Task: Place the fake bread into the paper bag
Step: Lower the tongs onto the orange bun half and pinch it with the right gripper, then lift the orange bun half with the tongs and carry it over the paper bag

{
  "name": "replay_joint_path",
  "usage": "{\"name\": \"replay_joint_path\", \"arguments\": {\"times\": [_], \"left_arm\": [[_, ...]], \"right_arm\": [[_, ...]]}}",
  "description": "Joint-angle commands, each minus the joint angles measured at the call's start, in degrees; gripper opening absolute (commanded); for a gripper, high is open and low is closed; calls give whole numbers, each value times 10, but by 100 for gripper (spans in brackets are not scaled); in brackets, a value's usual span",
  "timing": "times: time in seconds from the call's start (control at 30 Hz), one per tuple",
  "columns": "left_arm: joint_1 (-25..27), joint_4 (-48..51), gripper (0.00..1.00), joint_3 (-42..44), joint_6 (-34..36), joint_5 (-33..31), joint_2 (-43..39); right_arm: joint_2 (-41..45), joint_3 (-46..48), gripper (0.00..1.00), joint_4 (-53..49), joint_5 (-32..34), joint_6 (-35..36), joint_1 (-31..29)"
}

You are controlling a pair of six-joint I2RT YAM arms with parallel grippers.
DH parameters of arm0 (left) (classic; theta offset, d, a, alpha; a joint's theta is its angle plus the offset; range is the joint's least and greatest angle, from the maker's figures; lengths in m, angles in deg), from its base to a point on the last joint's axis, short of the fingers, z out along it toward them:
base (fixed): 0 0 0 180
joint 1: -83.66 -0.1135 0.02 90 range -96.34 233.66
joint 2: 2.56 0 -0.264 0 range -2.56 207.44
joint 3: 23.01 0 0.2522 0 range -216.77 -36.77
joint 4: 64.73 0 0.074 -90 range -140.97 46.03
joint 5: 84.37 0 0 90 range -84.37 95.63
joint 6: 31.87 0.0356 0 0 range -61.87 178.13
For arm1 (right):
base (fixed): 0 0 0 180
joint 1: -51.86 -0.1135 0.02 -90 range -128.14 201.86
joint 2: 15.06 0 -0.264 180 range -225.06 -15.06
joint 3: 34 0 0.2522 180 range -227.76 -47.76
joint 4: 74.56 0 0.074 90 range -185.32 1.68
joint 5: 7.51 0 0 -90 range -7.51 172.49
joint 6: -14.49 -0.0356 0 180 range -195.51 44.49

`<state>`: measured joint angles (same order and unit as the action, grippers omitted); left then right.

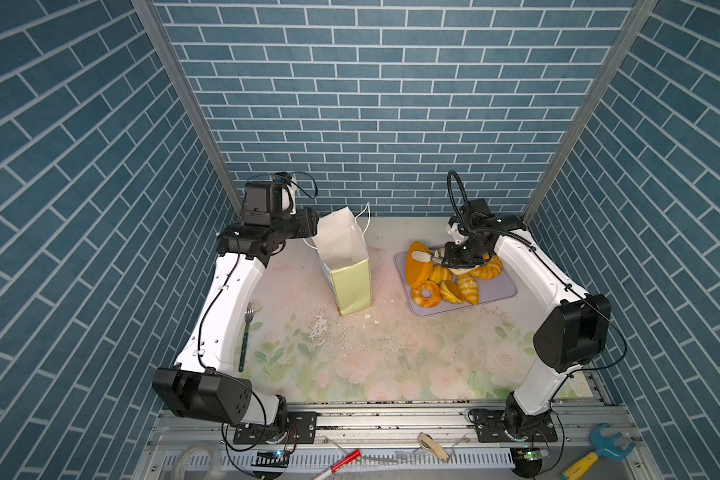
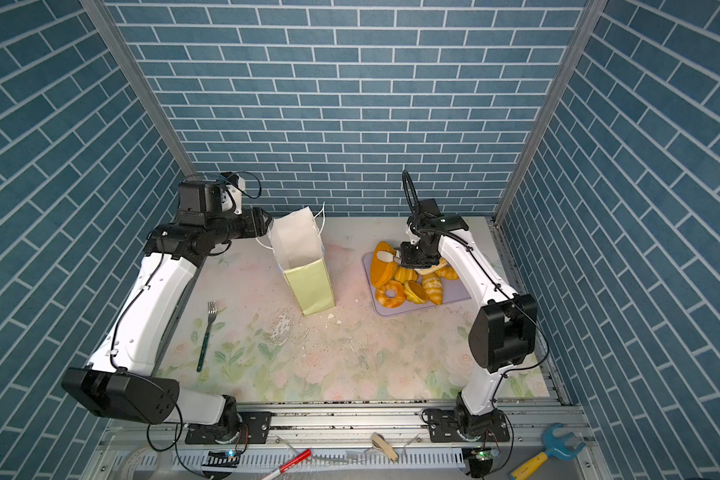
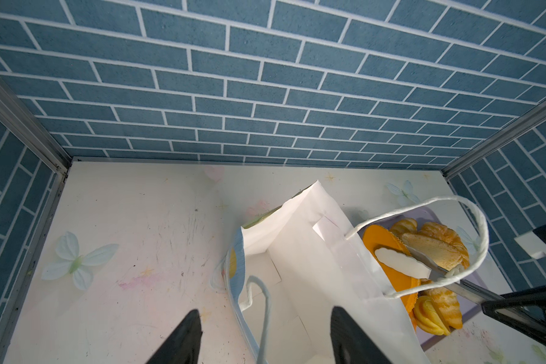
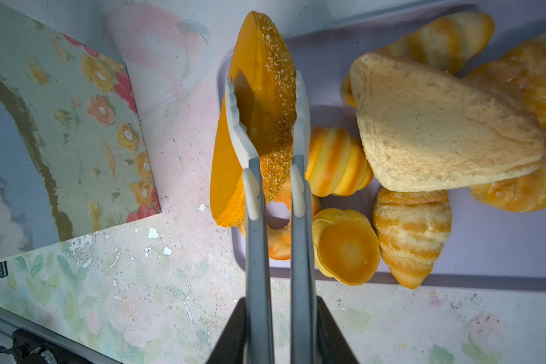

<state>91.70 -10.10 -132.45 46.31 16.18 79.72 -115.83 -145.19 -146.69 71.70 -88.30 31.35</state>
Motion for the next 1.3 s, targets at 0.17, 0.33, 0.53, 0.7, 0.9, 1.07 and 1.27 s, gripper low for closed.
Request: {"name": "replay_joint_path", "arguments": {"times": [0.17,0.33,0.53,0.7,0.9,1.07,1.27], "left_arm": [[-13,-6,67,14,-4,3,-7],[-47,-36,67,43,-40,44,-27],[-66,-48,67,64,-58,62,-37],[-67,-49,67,68,-61,63,-35],[-67,-50,67,65,-63,71,-28],[-67,-58,67,66,-68,82,-23],[-66,-66,66,70,-75,93,-15]], "right_arm": [[56,-41,11,5,14,35,-3],[79,-47,9,6,27,48,-3],[110,-72,9,12,26,63,-4],[120,-130,9,19,2,73,-5],[99,-243,8,15,-13,97,-24],[47,-360,8,2,-15,136,-55],[-39,-523,7,-36,-38,175,-113]]}}
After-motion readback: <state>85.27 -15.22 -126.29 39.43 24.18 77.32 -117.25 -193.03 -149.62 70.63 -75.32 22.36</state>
